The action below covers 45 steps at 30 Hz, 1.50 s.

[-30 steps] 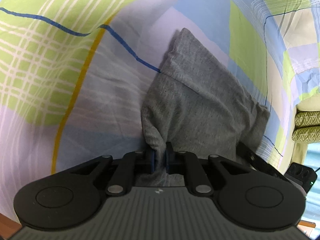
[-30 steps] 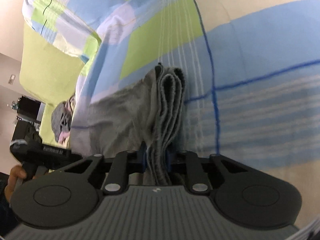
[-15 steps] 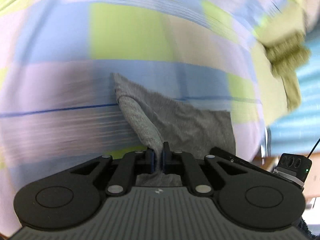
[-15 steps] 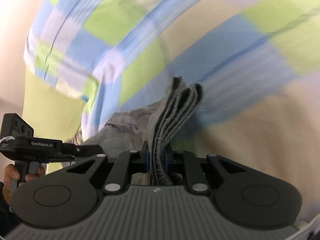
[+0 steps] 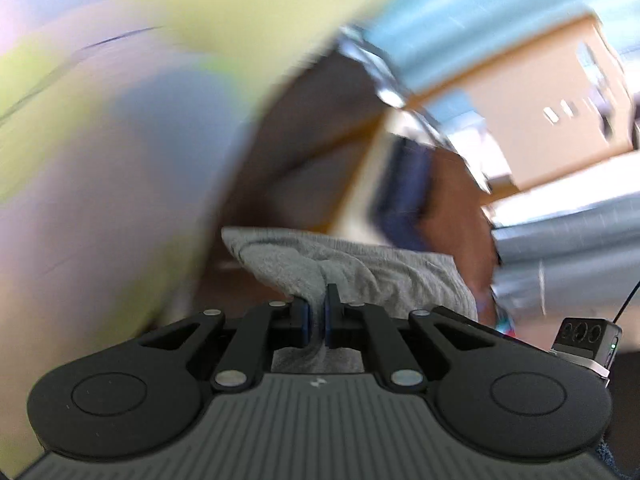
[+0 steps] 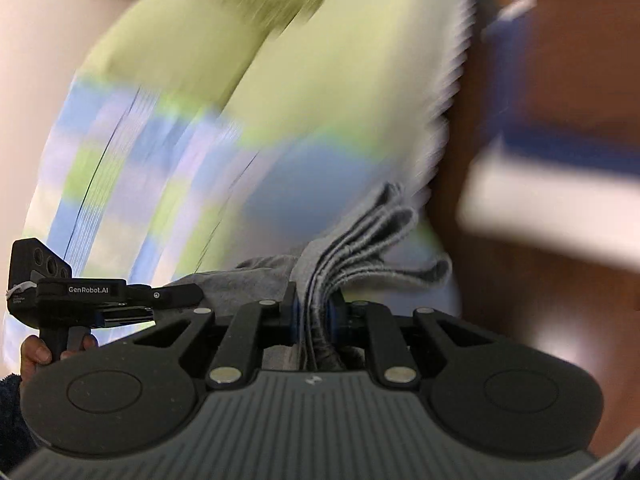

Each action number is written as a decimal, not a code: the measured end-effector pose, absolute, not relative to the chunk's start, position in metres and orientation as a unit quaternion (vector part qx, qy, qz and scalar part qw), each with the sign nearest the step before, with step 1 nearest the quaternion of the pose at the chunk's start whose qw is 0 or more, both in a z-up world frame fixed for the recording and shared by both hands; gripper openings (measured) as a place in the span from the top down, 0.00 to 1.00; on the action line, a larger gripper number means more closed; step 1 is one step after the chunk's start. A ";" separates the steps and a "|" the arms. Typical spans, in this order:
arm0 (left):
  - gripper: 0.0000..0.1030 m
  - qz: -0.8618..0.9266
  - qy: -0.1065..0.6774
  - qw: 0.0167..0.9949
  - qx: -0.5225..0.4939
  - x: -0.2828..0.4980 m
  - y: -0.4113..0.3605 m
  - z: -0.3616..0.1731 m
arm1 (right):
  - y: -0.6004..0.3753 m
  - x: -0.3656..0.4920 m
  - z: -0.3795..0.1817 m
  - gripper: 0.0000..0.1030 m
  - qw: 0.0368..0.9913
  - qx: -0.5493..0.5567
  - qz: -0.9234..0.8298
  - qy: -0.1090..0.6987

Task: Fold clothes
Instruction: 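Carry the folded pants with both grippers onto the clothes stack on the chair, then lower the pants onto the brown cloth and open both grippers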

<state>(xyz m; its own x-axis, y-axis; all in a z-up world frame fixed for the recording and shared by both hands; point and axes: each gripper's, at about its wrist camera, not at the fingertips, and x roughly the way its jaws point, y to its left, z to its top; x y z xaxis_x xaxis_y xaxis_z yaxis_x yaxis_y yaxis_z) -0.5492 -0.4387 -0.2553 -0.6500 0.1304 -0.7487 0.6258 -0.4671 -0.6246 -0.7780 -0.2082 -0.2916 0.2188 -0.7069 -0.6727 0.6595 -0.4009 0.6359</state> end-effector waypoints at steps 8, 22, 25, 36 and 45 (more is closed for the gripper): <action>0.96 -0.816 0.415 0.096 0.391 -0.764 -0.439 -0.229 | -0.156 -0.968 -0.246 0.89 0.502 0.493 -0.708 -0.066; 0.79 -0.780 0.384 0.102 0.483 -0.795 -0.428 -0.332 | -0.120 -1.011 -0.391 0.51 0.407 0.587 -0.687 -0.133; 0.77 -0.785 0.376 0.081 0.486 -0.791 -0.440 -0.338 | -0.105 -1.001 -0.398 0.50 0.391 0.590 -0.689 -0.155; 0.62 -0.790 0.408 0.060 0.454 -0.840 -0.511 -0.325 | -0.107 -1.056 -0.368 0.36 0.384 0.555 -0.715 -0.180; 0.80 -0.794 0.342 0.037 0.501 -0.894 -0.504 -0.350 | -0.127 -1.086 -0.385 0.36 0.380 0.577 -0.700 -0.181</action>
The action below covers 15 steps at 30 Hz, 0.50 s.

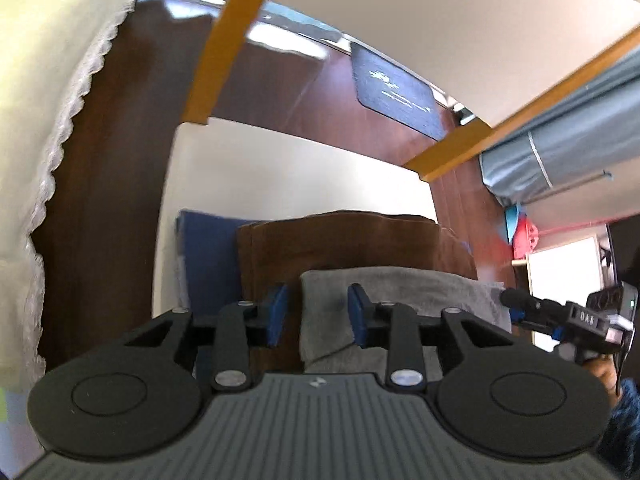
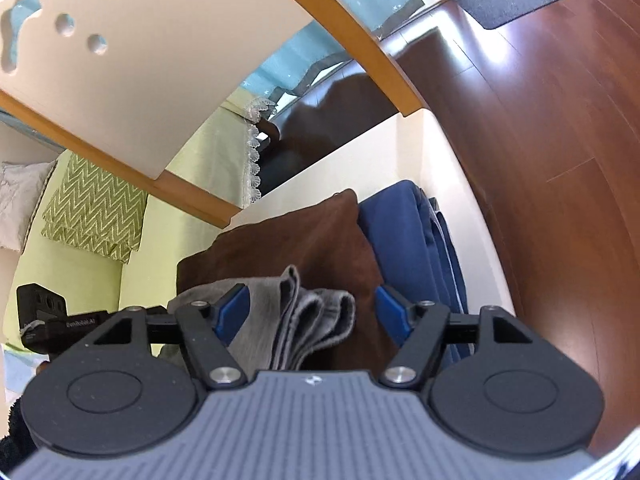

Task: Fold clothes
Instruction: 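Lower the pants onto the brown cloth and open both grippers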

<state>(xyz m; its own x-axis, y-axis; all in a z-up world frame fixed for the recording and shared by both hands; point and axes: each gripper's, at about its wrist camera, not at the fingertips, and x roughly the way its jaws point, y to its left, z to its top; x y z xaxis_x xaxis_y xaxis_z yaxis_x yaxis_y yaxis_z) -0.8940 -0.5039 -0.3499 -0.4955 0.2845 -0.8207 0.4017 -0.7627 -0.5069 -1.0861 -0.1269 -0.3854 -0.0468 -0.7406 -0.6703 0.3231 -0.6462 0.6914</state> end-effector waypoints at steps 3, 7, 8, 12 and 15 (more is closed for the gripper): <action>0.95 -0.813 0.291 0.030 0.503 -0.897 -0.491 -0.346 | -0.131 -1.088 -0.389 0.36 0.384 0.577 -0.699 -0.177; 0.97 -0.846 0.231 0.011 0.480 -0.889 -0.474 -0.331 | -0.137 -1.088 -0.389 0.60 0.398 0.567 -0.704 -0.155; 0.97 -0.853 0.223 0.007 0.472 -0.887 -0.471 -0.327 | -0.140 -1.089 -0.391 0.71 0.409 0.569 -0.698 -0.147; 0.97 -0.875 0.215 0.004 0.433 -0.878 -0.467 -0.309 | -0.144 -1.087 -0.379 0.85 0.445 0.546 -0.700 -0.113; 0.97 -0.883 0.204 -0.003 0.422 -0.875 -0.465 -0.300 | -0.145 -1.084 -0.365 0.82 0.449 0.538 -0.709 -0.078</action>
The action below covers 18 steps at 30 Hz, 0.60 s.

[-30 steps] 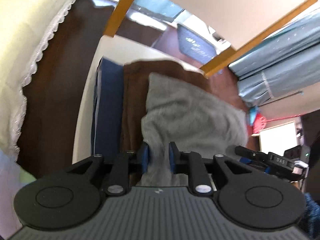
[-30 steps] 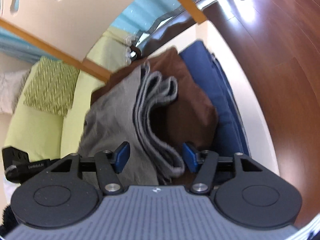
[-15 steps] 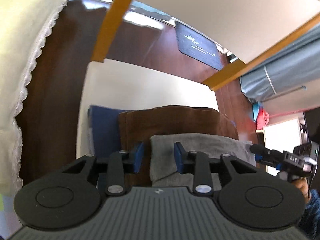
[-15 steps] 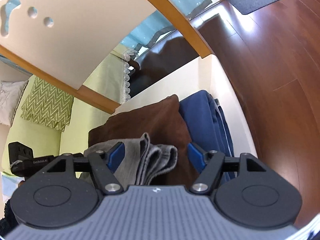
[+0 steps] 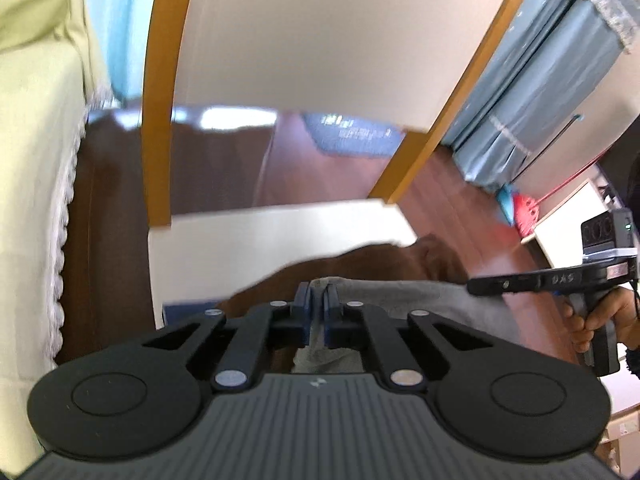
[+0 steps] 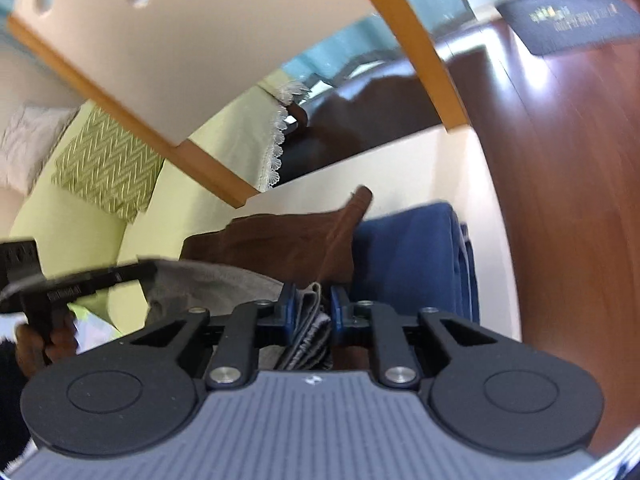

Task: Fold clothes
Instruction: 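Lower the pants onto the brown cloth and open both grippers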

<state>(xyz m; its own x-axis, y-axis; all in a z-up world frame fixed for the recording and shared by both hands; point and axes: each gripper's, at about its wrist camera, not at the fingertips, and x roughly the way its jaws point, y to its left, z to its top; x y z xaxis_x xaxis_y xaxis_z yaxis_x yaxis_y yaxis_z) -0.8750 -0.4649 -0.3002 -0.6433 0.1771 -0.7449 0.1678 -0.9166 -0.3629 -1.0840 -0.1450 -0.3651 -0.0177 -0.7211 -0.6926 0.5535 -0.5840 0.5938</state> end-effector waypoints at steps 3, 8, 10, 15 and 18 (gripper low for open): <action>0.97 0.877 -0.197 -0.002 -0.439 -0.878 -0.463 -0.309 | -0.139 -1.083 -0.356 0.48 0.410 0.542 -0.731 -0.071; 0.97 0.872 -0.220 -0.013 -0.438 -0.882 -0.470 -0.320 | -0.115 -1.077 -0.358 0.50 0.388 0.579 -0.694 -0.183; 0.97 0.870 -0.223 -0.013 -0.440 -0.884 -0.472 -0.323 | -0.114 -1.076 -0.370 0.50 0.380 0.599 -0.675 -0.206; 0.97 0.866 -0.233 -0.013 -0.442 -0.884 -0.477 -0.331 | -0.120 -1.086 -0.400 0.80 0.371 0.610 -0.647 -0.270; 0.97 0.868 -0.239 -0.021 -0.434 -0.879 -0.481 -0.332 | -0.130 -1.089 -0.395 0.89 0.395 0.585 -0.667 -0.239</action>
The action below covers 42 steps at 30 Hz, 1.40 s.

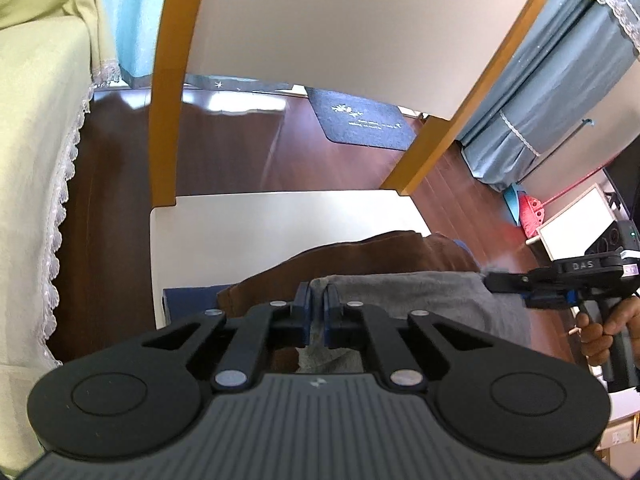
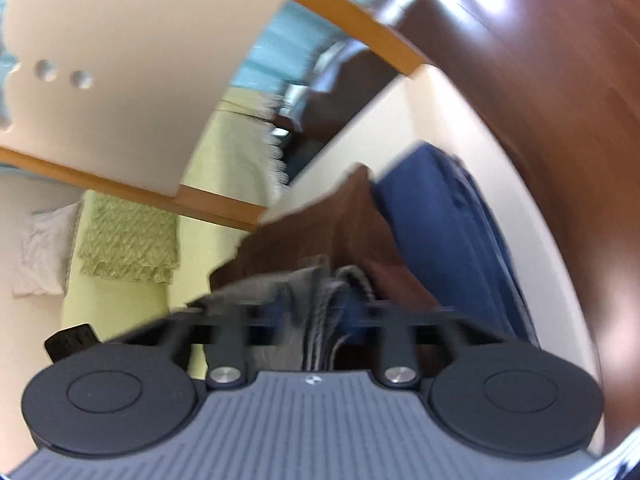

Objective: Fold clothes

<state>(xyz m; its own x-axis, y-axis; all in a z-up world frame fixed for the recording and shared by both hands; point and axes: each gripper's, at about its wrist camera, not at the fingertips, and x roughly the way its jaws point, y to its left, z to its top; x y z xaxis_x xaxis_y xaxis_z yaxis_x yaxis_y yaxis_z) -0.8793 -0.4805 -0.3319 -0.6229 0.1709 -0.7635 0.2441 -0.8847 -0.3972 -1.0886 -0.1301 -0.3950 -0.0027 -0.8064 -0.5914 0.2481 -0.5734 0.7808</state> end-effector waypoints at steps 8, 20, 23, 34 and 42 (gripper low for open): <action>0.94 -0.891 0.173 0.049 0.417 -0.873 -0.469 -0.333 | -0.150 -1.076 -0.366 0.89 0.458 0.484 -0.739 -0.103; 0.69 -0.888 0.109 0.101 0.435 -0.879 -0.469 -0.303 | -0.139 -1.055 -0.338 0.45 0.357 0.444 -0.819 -0.068; 0.69 -0.879 0.101 0.089 0.457 -0.843 -0.434 -0.293 | -0.136 -1.030 -0.322 0.71 0.427 0.430 -0.794 -0.042; 0.66 -0.841 0.243 0.114 0.470 -0.774 -0.394 -0.321 | -0.249 -1.035 -0.306 0.59 0.581 0.421 -0.695 0.033; 0.71 -0.834 0.262 0.133 0.468 -0.761 -0.385 -0.323 | -0.343 -1.039 -0.320 0.57 0.634 0.447 -0.618 0.129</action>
